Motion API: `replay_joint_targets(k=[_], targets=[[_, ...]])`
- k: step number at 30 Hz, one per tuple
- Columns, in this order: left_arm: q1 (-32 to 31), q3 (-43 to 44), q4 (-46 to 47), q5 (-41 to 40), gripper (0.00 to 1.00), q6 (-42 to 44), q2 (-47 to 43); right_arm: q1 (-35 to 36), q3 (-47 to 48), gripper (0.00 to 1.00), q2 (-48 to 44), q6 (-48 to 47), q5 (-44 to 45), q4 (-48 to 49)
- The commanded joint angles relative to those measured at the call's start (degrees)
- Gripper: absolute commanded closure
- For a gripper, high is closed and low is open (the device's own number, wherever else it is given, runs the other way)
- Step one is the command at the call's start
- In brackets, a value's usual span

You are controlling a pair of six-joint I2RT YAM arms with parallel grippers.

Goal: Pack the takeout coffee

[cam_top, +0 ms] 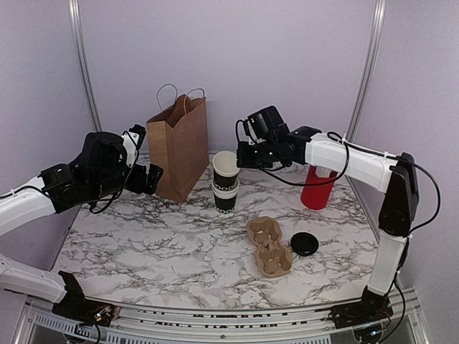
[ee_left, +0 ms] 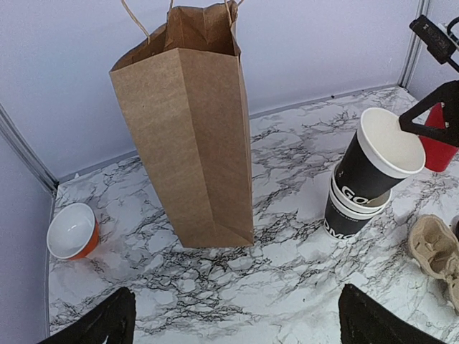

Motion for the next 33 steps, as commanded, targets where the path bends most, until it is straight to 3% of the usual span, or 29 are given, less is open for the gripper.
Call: replay_joint_targets(k=[1, 8, 14, 23, 33], targets=[[0.2, -0.4, 0.5, -0.1, 0.01, 0.5, -0.8, -0.3, 4.7, 1.0, -4.0, -2.0, 1.7, -0.9], [0.5, -0.3, 0.5, 0.2, 0.01, 0.4, -0.4, 1.4, 5.1, 1.0, -8.1, -5.4, 2.4, -2.8], [1.3, -0.4, 0.5, 0.6, 0.01, 0.1, -0.7, 7.7, 3.6, 1.0, -11.8, -8.2, 1.4, -7.0], [1.3, -0.3, 0.5, 1.2, 0.01, 0.0, -0.6, 14.0, -11.5, 1.0, -18.2, -5.8, -2.4, -5.8], [1.4, -0.3, 0.5, 0.9, 0.01, 0.1, -0.7, 16.8, -25.7, 1.0, -17.9, -1.0, -6.7, 4.2]])
